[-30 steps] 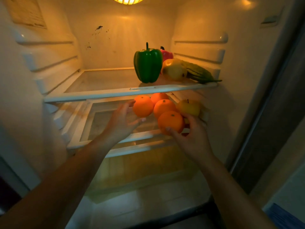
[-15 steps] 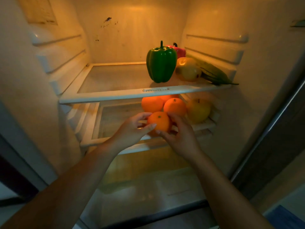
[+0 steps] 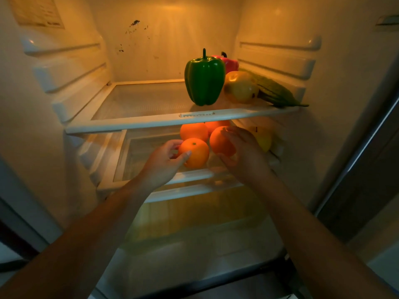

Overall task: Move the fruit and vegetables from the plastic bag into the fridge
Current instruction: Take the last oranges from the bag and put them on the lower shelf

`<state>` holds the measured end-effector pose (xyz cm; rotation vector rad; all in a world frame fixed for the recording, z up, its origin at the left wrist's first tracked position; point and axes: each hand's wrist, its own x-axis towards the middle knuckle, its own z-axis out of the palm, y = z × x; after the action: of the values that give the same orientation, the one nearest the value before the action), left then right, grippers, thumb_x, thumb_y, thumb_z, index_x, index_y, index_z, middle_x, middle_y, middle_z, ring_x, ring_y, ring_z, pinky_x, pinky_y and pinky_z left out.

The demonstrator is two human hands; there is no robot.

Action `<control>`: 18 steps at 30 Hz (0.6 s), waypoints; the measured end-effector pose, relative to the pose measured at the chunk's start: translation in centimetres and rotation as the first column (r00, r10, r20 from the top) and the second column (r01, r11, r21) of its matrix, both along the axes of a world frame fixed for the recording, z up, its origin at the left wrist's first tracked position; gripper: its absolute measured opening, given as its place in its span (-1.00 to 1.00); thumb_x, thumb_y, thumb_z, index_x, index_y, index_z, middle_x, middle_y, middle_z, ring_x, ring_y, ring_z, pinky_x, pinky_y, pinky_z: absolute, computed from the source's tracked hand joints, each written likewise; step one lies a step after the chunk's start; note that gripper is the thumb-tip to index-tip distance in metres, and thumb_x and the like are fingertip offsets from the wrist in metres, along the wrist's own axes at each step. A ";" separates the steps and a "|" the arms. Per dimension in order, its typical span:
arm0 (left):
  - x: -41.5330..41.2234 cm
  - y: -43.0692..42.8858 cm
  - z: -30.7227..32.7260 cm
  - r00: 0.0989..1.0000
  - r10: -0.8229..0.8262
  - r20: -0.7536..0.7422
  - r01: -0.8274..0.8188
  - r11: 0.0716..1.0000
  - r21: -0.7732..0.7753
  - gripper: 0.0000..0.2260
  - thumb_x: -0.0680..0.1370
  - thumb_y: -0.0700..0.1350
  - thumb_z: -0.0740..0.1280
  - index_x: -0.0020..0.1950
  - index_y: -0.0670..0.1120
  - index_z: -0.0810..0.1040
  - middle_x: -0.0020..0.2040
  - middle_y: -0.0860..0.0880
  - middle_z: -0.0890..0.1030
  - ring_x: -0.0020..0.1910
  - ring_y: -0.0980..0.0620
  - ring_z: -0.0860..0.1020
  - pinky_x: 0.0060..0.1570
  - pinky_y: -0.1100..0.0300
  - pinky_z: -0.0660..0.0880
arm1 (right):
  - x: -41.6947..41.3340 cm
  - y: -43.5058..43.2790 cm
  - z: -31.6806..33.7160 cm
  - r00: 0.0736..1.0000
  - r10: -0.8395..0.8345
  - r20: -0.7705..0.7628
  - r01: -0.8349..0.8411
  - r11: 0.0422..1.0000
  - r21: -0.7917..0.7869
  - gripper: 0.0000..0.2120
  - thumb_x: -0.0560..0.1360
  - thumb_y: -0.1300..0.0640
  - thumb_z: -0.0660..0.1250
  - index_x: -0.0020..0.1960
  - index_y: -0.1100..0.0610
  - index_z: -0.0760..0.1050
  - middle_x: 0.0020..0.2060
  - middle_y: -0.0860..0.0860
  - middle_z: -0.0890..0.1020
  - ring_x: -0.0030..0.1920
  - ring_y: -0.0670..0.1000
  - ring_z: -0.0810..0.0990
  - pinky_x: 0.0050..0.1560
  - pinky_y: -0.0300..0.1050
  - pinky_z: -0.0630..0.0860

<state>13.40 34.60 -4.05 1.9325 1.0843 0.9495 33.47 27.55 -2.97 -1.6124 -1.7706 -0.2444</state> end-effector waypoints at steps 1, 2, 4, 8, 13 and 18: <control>0.2 0.1 -0.1 1.000 0.001 0.001 -0.001 1.000 0.003 -0.63 0.52 0.02 0.31 0.30 -0.05 0.43 0.19 -0.02 0.53 0.10 0.05 0.54 -0.03 0.24 0.45 | 0.0 0.3 -0.1 1.000 0.012 0.029 -0.011 0.999 -0.031 -0.48 0.36 0.16 0.46 0.28 0.23 0.43 0.29 0.20 0.45 0.29 0.22 0.40 0.28 -0.05 0.29; 0.3 0.1 -0.2 1.000 0.008 -0.002 -0.008 1.000 0.011 -0.63 0.52 0.03 0.31 0.29 -0.05 0.43 0.20 -0.02 0.53 0.11 0.04 0.54 0.00 0.20 0.45 | 0.1 0.6 -0.1 0.998 0.023 0.052 -0.020 0.998 -0.061 -0.46 0.37 0.14 0.46 0.30 0.22 0.41 0.32 0.20 0.42 0.31 0.21 0.38 0.30 -0.03 0.29; 0.6 0.2 -0.3 0.999 0.032 -0.001 -0.032 0.999 0.021 -0.61 0.51 0.04 0.31 0.30 -0.06 0.43 0.20 -0.03 0.54 0.10 0.04 0.54 0.02 0.18 0.45 | 0.3 1.1 -0.3 0.996 0.033 0.080 -0.026 0.996 -0.089 -0.44 0.37 0.12 0.45 0.31 0.22 0.39 0.35 0.20 0.39 0.34 0.22 0.35 0.32 0.01 0.29; 1.1 0.4 -0.5 0.998 0.067 0.000 -0.067 0.997 0.045 -0.60 0.51 0.05 0.31 0.31 -0.06 0.43 0.20 -0.04 0.55 0.09 0.05 0.54 -0.07 0.30 0.43 | 0.8 1.2 -0.4 0.993 0.029 0.110 -0.019 0.995 -0.094 -0.46 0.38 0.16 0.43 0.32 0.22 0.39 0.35 0.21 0.38 0.32 0.25 0.36 0.27 0.10 0.36; 1.1 0.9 -0.9 0.999 0.043 0.021 -0.044 0.997 0.063 -0.49 0.45 0.14 0.33 0.34 -0.03 0.40 0.27 -0.02 0.50 0.18 0.07 0.50 0.14 0.12 0.46 | 1.0 1.2 -0.1 0.992 0.024 0.124 -0.013 0.996 -0.089 -0.46 0.41 0.21 0.38 0.36 0.18 0.35 0.37 0.18 0.36 0.35 0.22 0.31 0.26 0.10 0.35; 1.3 1.4 -0.2 0.986 0.106 0.128 -0.113 0.992 0.047 -0.54 0.46 0.11 0.35 0.31 0.00 0.39 0.27 0.01 0.49 0.20 0.11 0.48 0.05 0.22 0.45 | 1.4 1.8 0.6 0.990 0.016 0.138 -0.001 0.994 -0.109 -0.41 0.42 0.13 0.40 0.40 0.15 0.30 0.43 0.16 0.29 0.43 0.17 0.21 0.39 0.02 0.22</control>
<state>14.73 35.96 -4.24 1.8445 1.1113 1.1556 34.90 29.34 -2.41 -1.6998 -1.9248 -0.2662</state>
